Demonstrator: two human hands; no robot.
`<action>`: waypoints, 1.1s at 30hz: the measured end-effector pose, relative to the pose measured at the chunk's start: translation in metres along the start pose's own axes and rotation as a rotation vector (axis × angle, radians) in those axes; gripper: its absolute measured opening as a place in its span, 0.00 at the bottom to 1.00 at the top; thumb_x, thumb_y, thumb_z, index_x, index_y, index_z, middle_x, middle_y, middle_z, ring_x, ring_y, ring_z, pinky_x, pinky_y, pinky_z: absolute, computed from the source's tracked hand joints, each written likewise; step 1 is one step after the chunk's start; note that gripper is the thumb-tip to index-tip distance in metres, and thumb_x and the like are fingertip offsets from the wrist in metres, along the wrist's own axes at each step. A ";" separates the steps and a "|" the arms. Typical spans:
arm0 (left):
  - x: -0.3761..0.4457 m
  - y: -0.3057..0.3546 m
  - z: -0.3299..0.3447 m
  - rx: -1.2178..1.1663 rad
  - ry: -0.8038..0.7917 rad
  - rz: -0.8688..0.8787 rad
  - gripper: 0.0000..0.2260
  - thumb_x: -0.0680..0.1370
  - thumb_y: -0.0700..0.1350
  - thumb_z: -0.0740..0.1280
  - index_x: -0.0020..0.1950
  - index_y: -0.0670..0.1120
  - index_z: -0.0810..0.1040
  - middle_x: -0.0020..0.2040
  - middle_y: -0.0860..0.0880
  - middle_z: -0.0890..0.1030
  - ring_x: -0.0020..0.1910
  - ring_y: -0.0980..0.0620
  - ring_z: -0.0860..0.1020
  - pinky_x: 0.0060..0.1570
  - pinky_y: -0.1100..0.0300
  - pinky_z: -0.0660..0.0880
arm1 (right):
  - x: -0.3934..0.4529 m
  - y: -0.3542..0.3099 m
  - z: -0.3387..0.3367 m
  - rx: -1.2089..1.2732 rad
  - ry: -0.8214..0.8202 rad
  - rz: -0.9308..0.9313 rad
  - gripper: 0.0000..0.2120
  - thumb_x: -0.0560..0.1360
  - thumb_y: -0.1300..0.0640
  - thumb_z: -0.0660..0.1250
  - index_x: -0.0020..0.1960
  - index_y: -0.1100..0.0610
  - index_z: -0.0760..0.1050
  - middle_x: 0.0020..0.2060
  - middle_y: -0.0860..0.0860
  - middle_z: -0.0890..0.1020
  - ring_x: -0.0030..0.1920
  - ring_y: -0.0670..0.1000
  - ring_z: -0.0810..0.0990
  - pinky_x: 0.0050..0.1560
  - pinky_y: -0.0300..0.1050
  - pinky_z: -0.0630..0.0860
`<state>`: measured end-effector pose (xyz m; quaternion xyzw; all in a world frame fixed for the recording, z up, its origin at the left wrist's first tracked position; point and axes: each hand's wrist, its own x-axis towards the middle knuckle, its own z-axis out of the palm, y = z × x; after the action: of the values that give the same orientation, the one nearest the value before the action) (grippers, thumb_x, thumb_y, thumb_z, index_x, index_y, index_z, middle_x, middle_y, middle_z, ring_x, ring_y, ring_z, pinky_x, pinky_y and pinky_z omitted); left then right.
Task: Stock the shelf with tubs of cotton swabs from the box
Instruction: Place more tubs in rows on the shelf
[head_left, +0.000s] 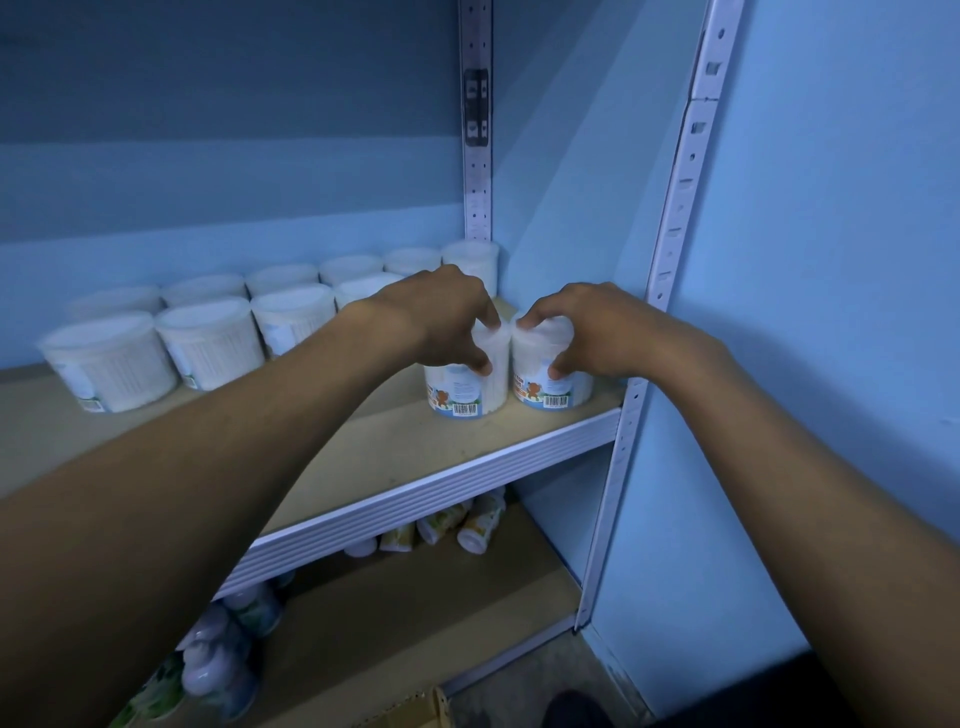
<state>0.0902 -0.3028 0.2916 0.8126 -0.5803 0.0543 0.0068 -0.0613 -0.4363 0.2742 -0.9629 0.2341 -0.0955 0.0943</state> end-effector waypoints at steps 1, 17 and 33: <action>-0.002 0.001 0.000 -0.002 0.002 0.000 0.28 0.68 0.61 0.75 0.67 0.58 0.76 0.60 0.49 0.78 0.58 0.46 0.76 0.55 0.48 0.76 | -0.002 0.000 0.000 -0.004 -0.001 -0.002 0.31 0.70 0.57 0.79 0.70 0.43 0.74 0.65 0.51 0.75 0.67 0.55 0.70 0.55 0.42 0.66; -0.028 0.012 0.001 0.057 0.040 0.067 0.29 0.72 0.59 0.72 0.71 0.54 0.72 0.67 0.49 0.75 0.66 0.49 0.73 0.58 0.53 0.73 | -0.023 -0.008 0.004 0.079 0.033 0.000 0.28 0.71 0.48 0.77 0.69 0.45 0.73 0.63 0.51 0.73 0.64 0.53 0.72 0.56 0.43 0.68; -0.028 -0.005 -0.005 0.002 -0.094 0.056 0.30 0.74 0.59 0.70 0.75 0.57 0.66 0.73 0.54 0.70 0.71 0.51 0.67 0.68 0.55 0.67 | -0.021 -0.013 -0.002 0.077 0.195 0.028 0.12 0.69 0.47 0.79 0.51 0.47 0.84 0.47 0.45 0.81 0.53 0.49 0.77 0.54 0.48 0.77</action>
<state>0.0852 -0.2743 0.2940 0.7978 -0.6023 0.0169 -0.0228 -0.0749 -0.4152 0.2764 -0.9414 0.2518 -0.1964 0.1090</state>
